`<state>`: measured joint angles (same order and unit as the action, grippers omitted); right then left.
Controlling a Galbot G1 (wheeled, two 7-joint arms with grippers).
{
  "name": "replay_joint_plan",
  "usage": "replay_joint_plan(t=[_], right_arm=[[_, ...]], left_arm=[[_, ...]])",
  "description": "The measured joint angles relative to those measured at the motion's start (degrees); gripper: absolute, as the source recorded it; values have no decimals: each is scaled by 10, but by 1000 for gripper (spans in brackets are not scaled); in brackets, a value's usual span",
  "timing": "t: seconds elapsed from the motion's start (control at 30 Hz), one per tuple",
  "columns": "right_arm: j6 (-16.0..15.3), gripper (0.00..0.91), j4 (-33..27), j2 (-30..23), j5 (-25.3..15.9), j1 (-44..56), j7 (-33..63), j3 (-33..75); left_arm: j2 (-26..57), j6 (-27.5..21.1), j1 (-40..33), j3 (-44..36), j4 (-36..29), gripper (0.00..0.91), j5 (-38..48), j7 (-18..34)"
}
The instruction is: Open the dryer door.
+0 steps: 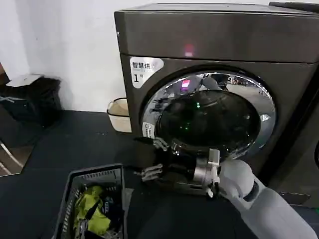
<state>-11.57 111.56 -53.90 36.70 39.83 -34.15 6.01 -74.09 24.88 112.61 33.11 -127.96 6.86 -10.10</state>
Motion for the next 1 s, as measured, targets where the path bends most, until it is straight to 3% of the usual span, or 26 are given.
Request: replay_joint_plan(t=[0.3,1.0], right_arm=[[-1,907,-29,2,-38,13,3,28],[9,907,-136,-42,-59,-51,14,-26]], left_arm=[[8,-1,-4,0,-2,907,8,2],[3,-1,1,-1,-7,907,10,3]])
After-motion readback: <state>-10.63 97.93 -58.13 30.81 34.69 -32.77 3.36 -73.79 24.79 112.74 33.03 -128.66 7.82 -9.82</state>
